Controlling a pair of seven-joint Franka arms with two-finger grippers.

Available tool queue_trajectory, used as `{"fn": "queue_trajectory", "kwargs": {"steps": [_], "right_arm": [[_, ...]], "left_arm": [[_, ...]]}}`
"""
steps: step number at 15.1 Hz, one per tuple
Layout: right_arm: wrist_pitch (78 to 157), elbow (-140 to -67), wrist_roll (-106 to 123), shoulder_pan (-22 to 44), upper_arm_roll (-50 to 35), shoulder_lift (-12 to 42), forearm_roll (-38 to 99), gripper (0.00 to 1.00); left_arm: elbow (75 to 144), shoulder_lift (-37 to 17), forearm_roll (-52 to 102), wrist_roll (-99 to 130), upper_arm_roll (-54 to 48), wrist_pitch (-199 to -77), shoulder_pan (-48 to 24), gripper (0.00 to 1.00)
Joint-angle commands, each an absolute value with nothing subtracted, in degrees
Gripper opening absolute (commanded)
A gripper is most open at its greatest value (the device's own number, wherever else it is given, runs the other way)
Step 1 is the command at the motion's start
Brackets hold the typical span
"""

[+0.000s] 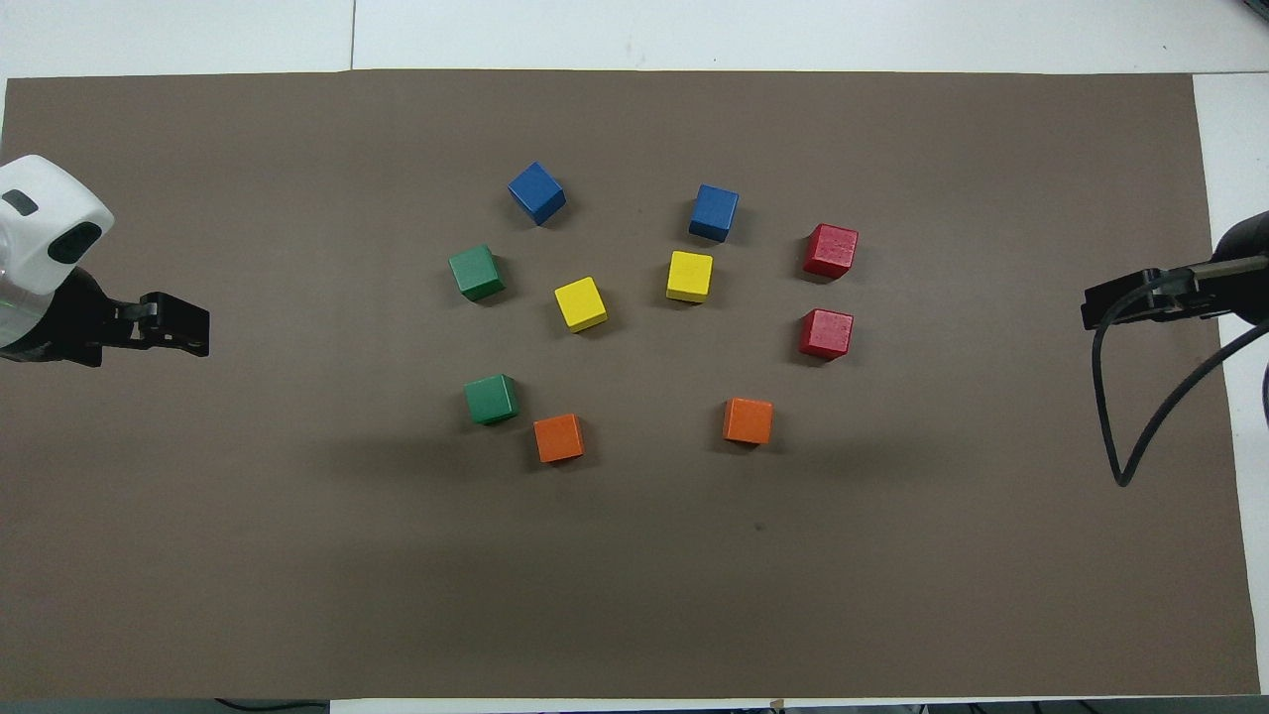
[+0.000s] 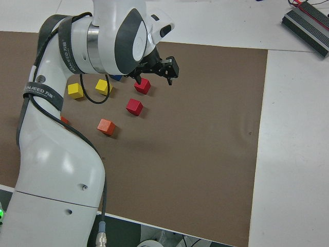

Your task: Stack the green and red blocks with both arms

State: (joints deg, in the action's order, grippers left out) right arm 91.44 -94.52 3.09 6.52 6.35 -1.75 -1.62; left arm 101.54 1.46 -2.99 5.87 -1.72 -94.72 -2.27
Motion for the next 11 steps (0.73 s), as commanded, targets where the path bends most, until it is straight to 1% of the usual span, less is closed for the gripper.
{"fn": "queue_trajectory", "kwargs": {"steps": [1,4,11], "right_arm": [[92.28,-96.06,3.96,6.15,5.98,-3.16,-1.76,1.0],[92.29,-96.06,4.04,6.15,5.98,-3.16,-1.76,1.0],[92.11,-96.06,3.96,6.15,5.98,-3.16,-1.76,1.0]], "left_arm": [[102.04,2.81,-2.29,5.8,-1.76,-94.31,-2.2,1.0],[101.95,3.95,-2.29,5.19,-1.23,-94.39,-2.2,1.0],[101.95,3.96,0.08,5.62,-1.06,-95.01,-1.76,1.0]]}}
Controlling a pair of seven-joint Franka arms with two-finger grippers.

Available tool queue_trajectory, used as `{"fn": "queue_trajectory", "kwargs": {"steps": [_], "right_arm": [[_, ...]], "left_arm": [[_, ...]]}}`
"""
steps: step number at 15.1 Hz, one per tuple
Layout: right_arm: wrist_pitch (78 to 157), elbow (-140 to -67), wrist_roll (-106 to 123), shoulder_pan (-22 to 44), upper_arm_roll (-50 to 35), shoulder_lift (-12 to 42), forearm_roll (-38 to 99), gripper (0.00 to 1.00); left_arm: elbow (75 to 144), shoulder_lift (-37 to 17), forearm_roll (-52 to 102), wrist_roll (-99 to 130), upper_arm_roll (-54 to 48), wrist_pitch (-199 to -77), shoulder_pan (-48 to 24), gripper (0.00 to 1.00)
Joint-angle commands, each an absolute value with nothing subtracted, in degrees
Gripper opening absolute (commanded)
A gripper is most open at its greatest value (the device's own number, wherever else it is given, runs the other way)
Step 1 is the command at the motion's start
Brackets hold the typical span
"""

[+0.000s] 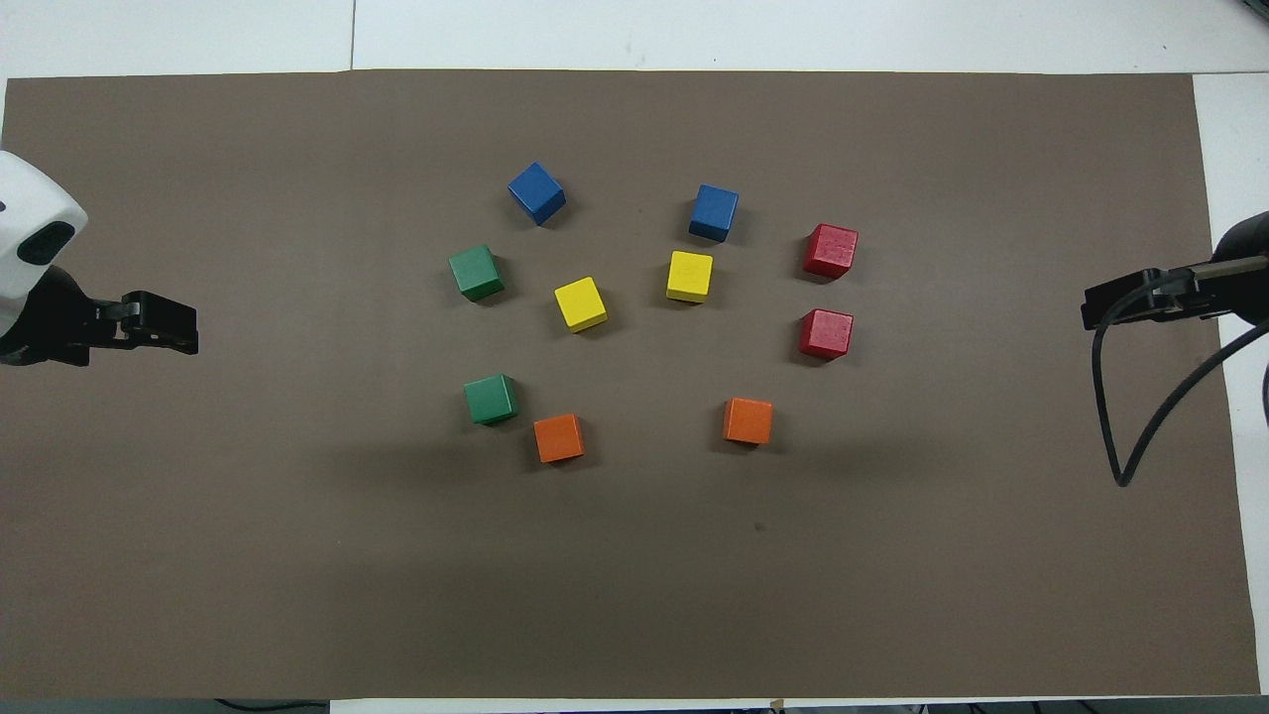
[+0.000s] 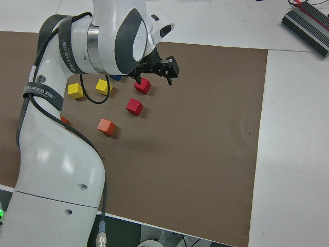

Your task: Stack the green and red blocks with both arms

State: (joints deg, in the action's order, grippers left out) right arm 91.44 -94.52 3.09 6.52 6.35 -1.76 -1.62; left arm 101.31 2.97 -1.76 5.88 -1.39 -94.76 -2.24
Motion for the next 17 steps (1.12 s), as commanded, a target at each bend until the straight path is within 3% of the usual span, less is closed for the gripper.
{"fn": "queue_trajectory", "kwargs": {"steps": [1,5,9,14,17], "right_arm": [[92.11,-96.15,3.96,6.15,5.98,-3.16,-1.76,1.0],[92.02,-96.06,4.04,5.71,5.98,-3.16,-1.76,1.0],[92.02,-96.06,4.04,5.63,5.98,-3.16,-1.76,1.0],[92.37,-96.68,-0.06,6.41,5.89,-3.25,-1.76,1.0],[96.65,-101.4,-19.01,12.28,5.89,-3.34,-0.97,1.0]], "left_arm": [[101.87,3.96,0.44,5.62,-1.14,-95.18,-1.67,1.0],[101.16,3.96,0.44,5.8,-1.14,-95.53,-1.93,1.0],[105.11,4.4,1.32,14.4,-1.4,-103.42,-2.28,1.0],[108.44,-4.73,2.55,32.3,-1.23,-118.0,-14.65,1.0],[111.79,-8.43,2.46,33.49,-1.23,-124.53,-18.88,1.0]]}}
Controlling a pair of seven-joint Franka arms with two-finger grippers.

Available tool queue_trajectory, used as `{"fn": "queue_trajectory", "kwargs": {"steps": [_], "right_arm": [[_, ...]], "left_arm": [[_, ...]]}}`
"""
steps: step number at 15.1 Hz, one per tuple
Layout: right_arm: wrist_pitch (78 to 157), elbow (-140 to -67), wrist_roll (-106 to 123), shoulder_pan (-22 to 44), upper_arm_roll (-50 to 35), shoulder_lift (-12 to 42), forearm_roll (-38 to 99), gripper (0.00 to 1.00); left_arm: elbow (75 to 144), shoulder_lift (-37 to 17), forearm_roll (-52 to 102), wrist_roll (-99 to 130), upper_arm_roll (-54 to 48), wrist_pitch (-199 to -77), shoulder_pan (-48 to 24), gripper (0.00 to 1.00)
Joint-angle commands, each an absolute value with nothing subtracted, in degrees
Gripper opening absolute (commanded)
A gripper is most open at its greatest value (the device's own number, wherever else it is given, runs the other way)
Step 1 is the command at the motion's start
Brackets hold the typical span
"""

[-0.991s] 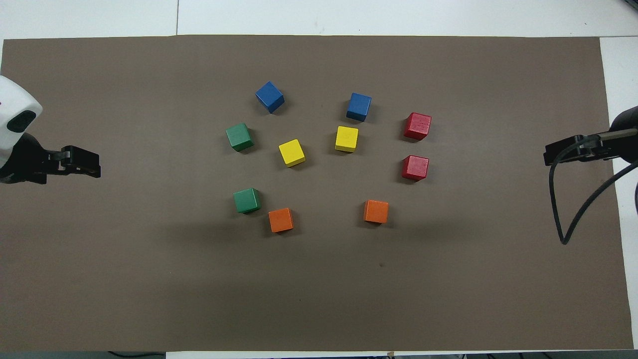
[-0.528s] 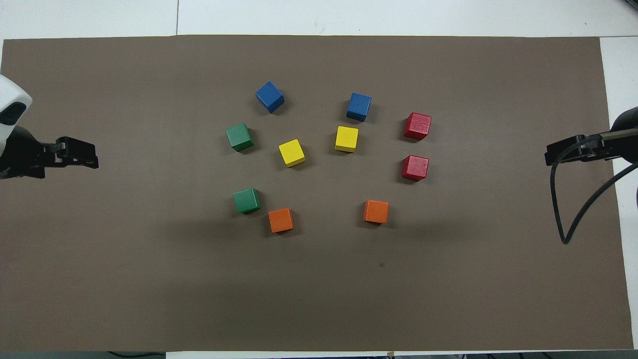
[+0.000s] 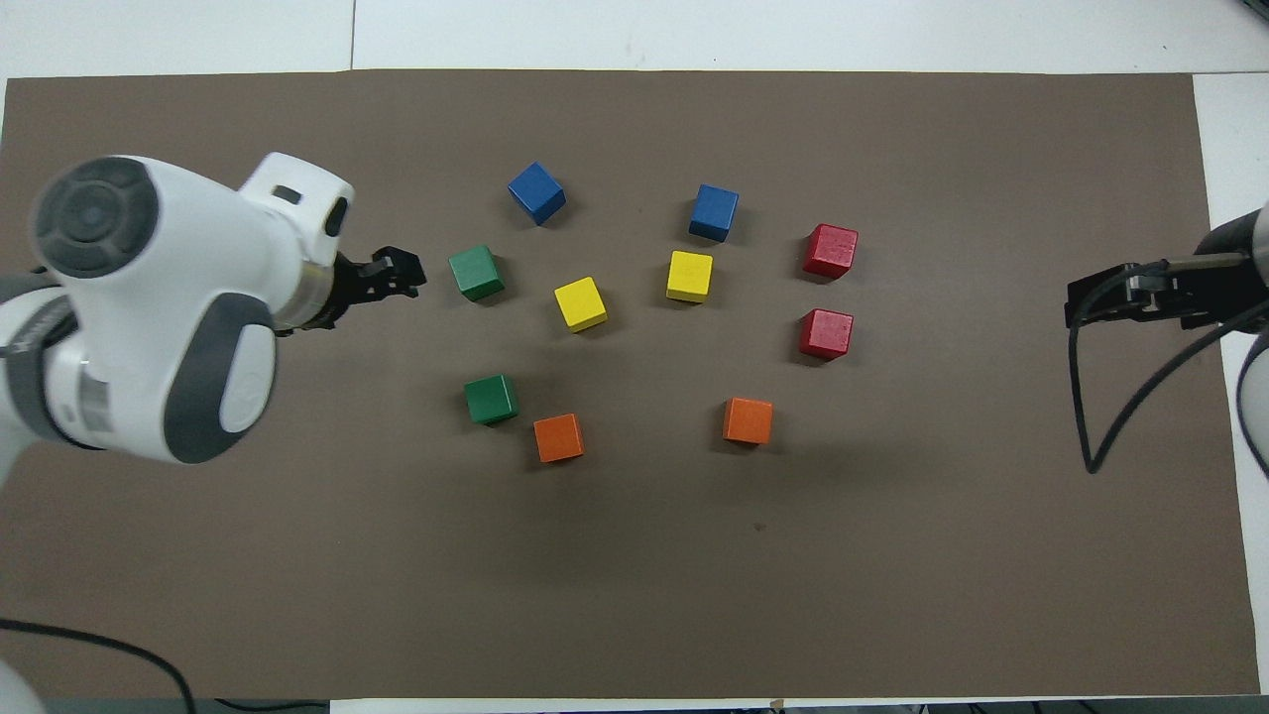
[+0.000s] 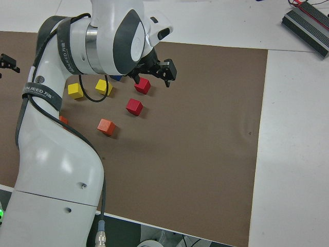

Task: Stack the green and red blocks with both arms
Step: 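Grasp a green cube with the left gripper while the right gripper reaches red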

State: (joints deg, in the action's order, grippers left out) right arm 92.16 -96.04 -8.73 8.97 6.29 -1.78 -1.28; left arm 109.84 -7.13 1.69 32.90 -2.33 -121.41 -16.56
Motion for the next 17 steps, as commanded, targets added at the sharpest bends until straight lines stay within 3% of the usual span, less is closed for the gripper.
{"fn": "queue_trajectory", "kwargs": {"steps": [1,5,9,17], "right_arm": [[99.46,-103.86,-23.25,14.31,5.89,-3.43,-0.88,1.0],[111.06,-109.33,-35.66,19.85,5.89,0.86,-0.88,1.0],[123.99,-114.68,-38.15,20.83,5.89,5.35,-0.62,1.0],[132.97,-116.1,-37.62,20.74,5.89,11.33,-0.53,1.0]], "left_arm": [[112.49,-9.22,2.37,33.57,-1.23,-125.85,-19.59,1.0],[114.52,-11.33,1.93,33.57,-1.23,-129.45,-21.27,1.0],[119.08,-11.51,1.93,36.74,-1.23,-131.47,-24.87,1.0],[123.92,-11.16,1.93,37.61,-1.32,-136.4,-25.22,1.0]]}}
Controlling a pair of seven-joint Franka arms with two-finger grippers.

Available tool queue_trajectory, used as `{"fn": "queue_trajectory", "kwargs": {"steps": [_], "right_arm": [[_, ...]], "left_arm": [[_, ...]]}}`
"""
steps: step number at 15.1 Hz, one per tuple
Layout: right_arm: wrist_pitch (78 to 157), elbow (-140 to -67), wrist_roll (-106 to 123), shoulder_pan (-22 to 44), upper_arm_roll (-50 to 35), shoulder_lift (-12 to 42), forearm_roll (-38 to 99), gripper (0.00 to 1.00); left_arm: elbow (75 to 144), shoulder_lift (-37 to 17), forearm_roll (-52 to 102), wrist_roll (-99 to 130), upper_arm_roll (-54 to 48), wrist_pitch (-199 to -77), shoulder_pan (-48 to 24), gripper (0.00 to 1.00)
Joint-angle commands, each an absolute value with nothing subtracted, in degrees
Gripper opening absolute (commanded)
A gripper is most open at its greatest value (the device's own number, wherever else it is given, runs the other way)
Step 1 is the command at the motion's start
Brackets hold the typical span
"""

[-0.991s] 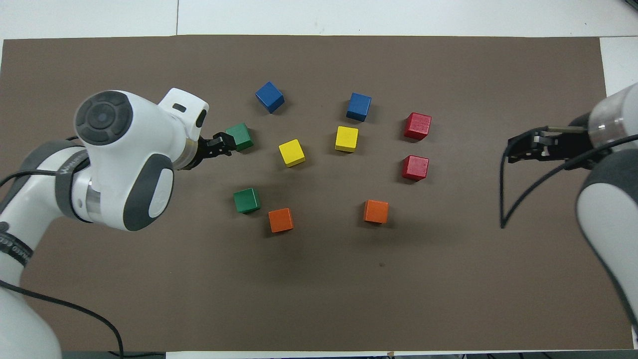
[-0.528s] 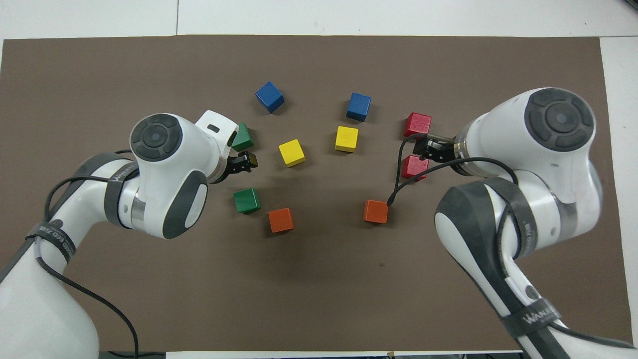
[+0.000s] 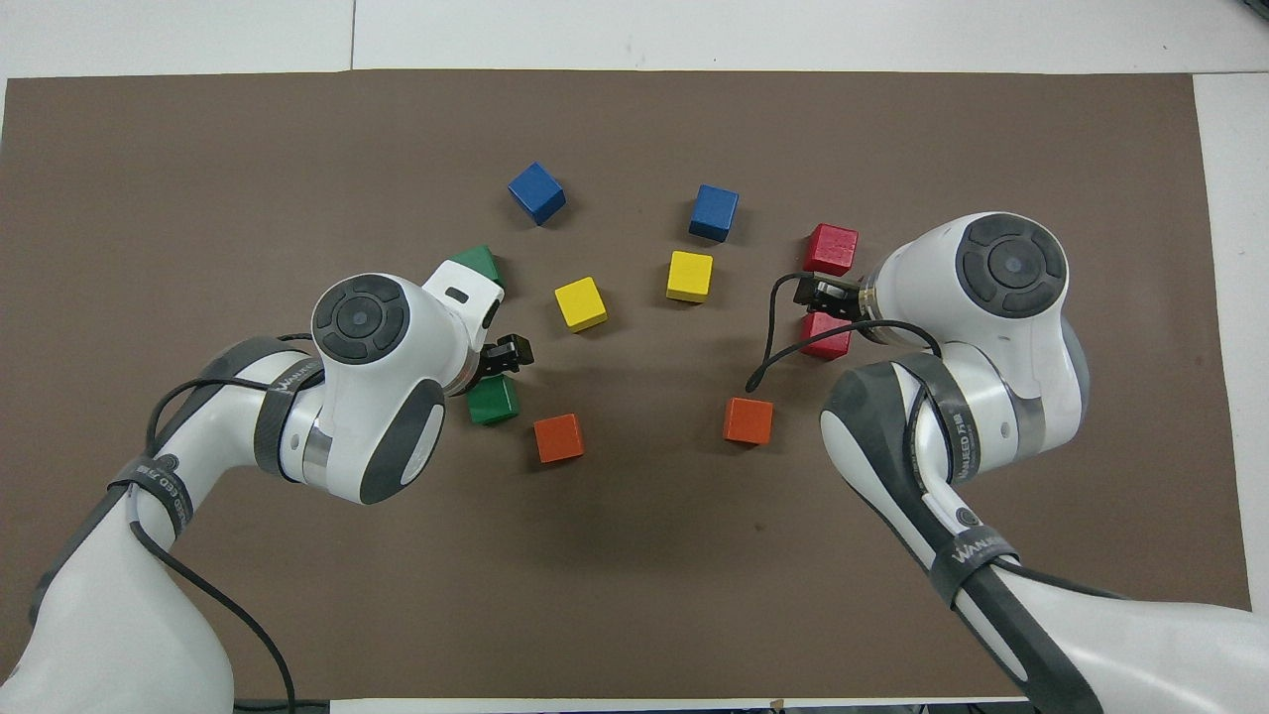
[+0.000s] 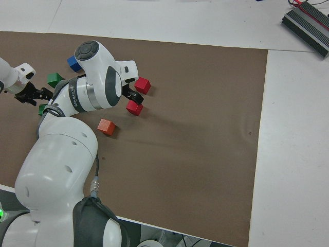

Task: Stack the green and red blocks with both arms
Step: 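Grasp a green cube with the left gripper while the right gripper reaches red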

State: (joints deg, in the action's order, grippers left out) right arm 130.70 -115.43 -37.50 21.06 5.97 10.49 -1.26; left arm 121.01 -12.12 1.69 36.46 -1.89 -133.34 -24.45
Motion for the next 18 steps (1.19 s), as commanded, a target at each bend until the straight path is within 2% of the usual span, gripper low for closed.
{"fn": "queue_trajectory", "kwargs": {"steps": [1,3,5,8,12,14,17,18], "right_arm": [[133.94,-116.1,-37.44,20.66,5.89,11.86,-0.53,1.0],[134.91,-116.1,-37.35,20.65,5.89,12.91,-0.53,1.0],[136.05,-116.1,-35.78,20.65,5.89,13.88,-0.53,1.0],[137.54,-116.8,-33.93,20.65,5.89,14.67,-0.53,1.0],[139.04,-116.89,-33.32,20.92,5.89,16.52,-0.53,1.0],[139.04,-116.89,-31.74,20.92,5.89,16.79,-0.53,1.0],[138.87,-117.51,-28.93,21.09,5.89,16.79,-0.53,0.99],[138.95,-117.68,-28.22,21.09,5.89,16.79,-0.53,0.92]], "left_arm": [[124.01,-11.42,1.93,38.75,-1.32,-137.19,-25.4,0.94],[124.01,-11.51,1.93,43.92,-1.23,-137.72,-26.97,0.63],[124.01,-11.34,1.93,46.23,-1.23,-136.85,-27.33,0.0],[122.62,-11.34,1.93,44.48,-1.14,-134.84,-25.85,0.0],[115.24,-11.16,1.85,18.96,-1.23,-124.64,-10.32,0.0],[115.05,-11.6,1.85,6.22,-1.23,-126.29,-3.11,0.0],[114.96,-14.31,1.85,-1.4,-1.14,-130.24,1.57,0.0],[115.22,-15.37,1.85,-1.93,-1.14,-132.08,1.93,0.0]]}}
